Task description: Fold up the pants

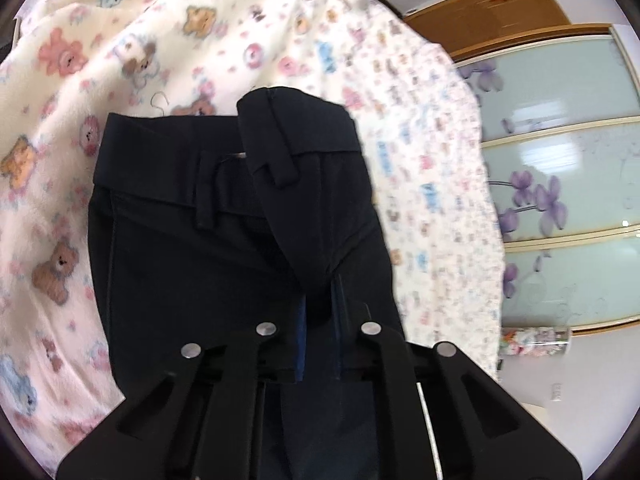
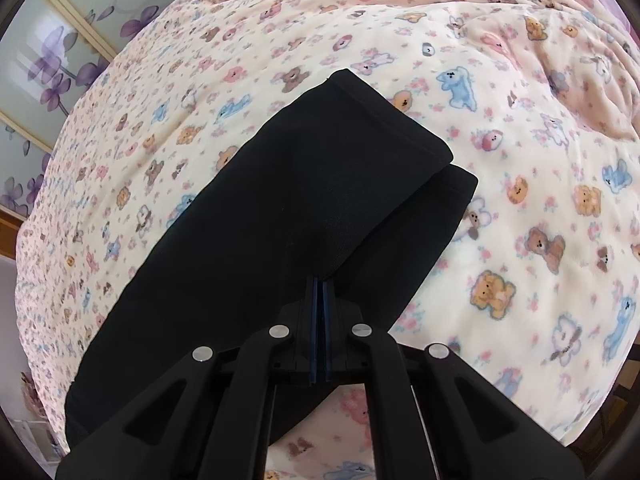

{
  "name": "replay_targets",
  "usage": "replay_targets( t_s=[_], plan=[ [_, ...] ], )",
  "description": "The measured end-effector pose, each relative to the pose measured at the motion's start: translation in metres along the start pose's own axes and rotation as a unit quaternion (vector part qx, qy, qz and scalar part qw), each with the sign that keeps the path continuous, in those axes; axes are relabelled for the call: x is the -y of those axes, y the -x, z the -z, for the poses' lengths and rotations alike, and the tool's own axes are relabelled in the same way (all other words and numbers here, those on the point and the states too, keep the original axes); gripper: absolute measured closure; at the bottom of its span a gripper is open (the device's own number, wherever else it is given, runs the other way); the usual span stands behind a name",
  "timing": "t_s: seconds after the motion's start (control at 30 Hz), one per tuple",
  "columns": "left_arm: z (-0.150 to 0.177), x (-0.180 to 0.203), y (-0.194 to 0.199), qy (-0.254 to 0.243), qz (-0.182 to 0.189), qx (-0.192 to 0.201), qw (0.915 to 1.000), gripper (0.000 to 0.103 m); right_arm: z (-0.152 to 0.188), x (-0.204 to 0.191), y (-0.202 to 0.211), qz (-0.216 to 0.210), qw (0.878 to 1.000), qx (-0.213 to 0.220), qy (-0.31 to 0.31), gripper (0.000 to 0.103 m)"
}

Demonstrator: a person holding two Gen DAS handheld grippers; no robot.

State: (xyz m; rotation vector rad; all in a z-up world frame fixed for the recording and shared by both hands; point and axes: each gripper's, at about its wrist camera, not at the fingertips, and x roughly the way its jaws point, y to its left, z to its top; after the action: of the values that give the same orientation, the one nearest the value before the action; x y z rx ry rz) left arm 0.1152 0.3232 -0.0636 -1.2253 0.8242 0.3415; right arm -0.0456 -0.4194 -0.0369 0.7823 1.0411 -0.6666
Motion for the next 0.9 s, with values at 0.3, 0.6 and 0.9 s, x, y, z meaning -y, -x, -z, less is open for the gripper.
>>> replay_targets(
  t_s=[0.3,0.6,0.9],
  plan=[
    [0.015,-0.033,0.052,0.071,0.024,0.015,0.9971,0.095,0.000,-0.002,0.032,-0.030,0.999,0.038,-0.007,0.101],
    [0.026,-0.079,0.035,0.087,-0.054,0.008,0.9947,0.091,0.016,0.010,0.014,0.015,1.000,0.019,0.011,0.101],
    [0.024,-0.086,0.017,0.077,-0.106,-0.001,0.9913,0.072,0.015,0.025,-0.027,0.011,0.998,-0.049,-0.031,0.100]
  ],
)
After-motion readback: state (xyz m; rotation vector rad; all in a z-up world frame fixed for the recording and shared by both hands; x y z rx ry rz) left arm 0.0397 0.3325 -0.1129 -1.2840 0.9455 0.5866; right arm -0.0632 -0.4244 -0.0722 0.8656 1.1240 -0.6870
